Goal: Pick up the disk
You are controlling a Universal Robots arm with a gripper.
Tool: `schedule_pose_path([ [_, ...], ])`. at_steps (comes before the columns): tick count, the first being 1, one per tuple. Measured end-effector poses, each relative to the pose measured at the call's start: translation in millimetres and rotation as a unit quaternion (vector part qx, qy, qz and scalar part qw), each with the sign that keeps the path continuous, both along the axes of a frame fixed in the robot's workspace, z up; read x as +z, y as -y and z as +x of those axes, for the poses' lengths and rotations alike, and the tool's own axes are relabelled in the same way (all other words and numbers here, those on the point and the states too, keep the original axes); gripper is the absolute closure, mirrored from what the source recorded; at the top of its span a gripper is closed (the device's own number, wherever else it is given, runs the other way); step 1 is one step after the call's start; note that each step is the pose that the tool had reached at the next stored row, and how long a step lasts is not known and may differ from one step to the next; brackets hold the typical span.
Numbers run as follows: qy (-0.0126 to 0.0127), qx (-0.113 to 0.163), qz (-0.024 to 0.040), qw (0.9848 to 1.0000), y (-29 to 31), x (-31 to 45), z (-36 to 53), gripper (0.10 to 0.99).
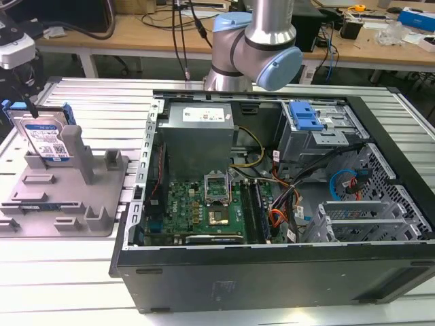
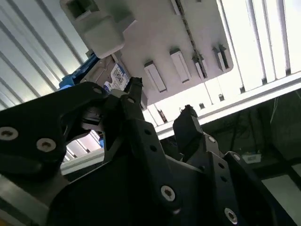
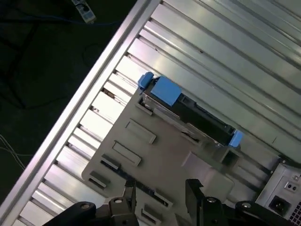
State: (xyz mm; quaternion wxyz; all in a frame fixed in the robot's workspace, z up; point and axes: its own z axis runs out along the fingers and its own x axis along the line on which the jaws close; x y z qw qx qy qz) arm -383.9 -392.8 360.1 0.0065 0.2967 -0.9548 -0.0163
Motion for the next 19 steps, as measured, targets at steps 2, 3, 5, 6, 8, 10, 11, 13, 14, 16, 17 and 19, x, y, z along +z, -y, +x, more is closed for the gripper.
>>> schedule_pose_path([
  [2,0.0000,0.033,-0.0006,0.9995,0.0,-0.5,0.3,0.545],
  [3,0.0000,0.046,-0.0007,0.9989,-0.1,-0.5,0.5,0.545],
  [5,0.0000,0.065,-0.0007,0.9979,0.0,-0.6,0.8,0.545],
  [6,0.0000,0.073,-0.0007,0.9973,0.0,-0.6,0.9,0.545],
  [8,0.0001,0.098,-0.0006,0.9952,0.0,-0.7,1.3,0.545],
  [10,0.0001,0.118,-0.0007,0.9930,0.0,-0.7,2.0,0.545],
  [11,0.0000,0.124,-0.0007,0.9923,0.0,-0.7,2.3,0.545],
  [13,0.0001,0.147,-0.0007,0.9891,0.0,-0.7,2.9,0.545],
  [14,0.0001,0.158,-0.0006,0.9874,0.0,-0.7,3.1,0.545],
  [16,0.0001,0.181,-0.0007,0.9835,0.0,-0.7,3.4,0.545],
  [17,0.0001,0.189,-0.0007,0.9819,0.0,-0.8,3.5,0.545],
  [19,0.0001,0.217,-0.0006,0.9762,0.0,-0.8,3.7,0.545],
])
